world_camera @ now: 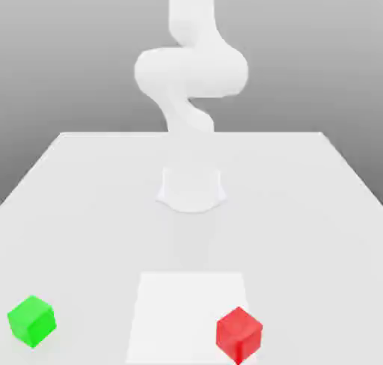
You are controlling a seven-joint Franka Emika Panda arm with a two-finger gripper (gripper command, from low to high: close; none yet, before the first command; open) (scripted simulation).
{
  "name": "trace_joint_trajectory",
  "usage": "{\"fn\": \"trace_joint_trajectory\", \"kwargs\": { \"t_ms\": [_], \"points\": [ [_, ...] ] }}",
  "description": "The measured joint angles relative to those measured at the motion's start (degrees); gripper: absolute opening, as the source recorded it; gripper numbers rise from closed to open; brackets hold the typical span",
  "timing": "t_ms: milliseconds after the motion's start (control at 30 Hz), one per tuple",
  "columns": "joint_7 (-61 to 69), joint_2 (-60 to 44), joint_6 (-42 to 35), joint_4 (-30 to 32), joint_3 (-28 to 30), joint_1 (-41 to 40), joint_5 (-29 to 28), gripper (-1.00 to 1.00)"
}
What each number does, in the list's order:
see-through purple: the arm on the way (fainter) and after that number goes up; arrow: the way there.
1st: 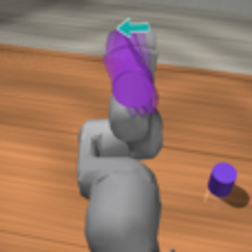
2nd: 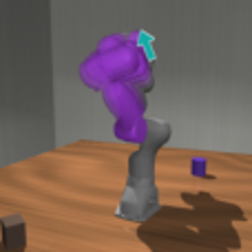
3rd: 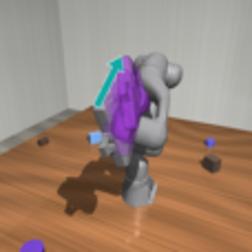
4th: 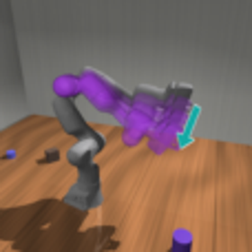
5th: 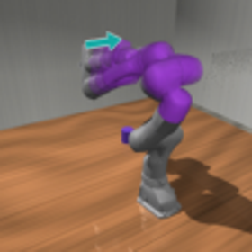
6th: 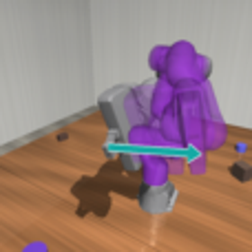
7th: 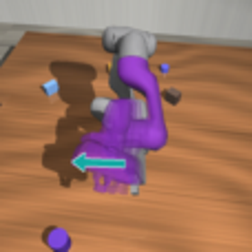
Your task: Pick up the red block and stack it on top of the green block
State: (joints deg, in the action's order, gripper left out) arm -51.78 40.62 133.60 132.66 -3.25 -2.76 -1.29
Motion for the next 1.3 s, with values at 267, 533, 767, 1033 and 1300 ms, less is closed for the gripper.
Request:
{"fn": "trace_joint_trajectory", "kwargs": {
  "t_ms": [267, 533, 767, 1033, 1300],
  "points": [
    [-20.2, -17.0, 5.9, 2.8, -9.4, -7.5, -5.4, 0.00],
    [-40.2, -33.8, 11.5, 5.6, -14.6, -10.9, -11.2, 0.00],
    [-54.1, -47.3, 17.1, 8.2, -15.3, -9.6, -11.1, 0.00],
    [-63.2, -62.3, 27.5, 7.9, -10.5, -4.7, -14.3, -1.00],
    [-62.8, -61.5, 27.0, 8.0, -11.0, -5.1, -13.7, -1.00]
  ]
}}
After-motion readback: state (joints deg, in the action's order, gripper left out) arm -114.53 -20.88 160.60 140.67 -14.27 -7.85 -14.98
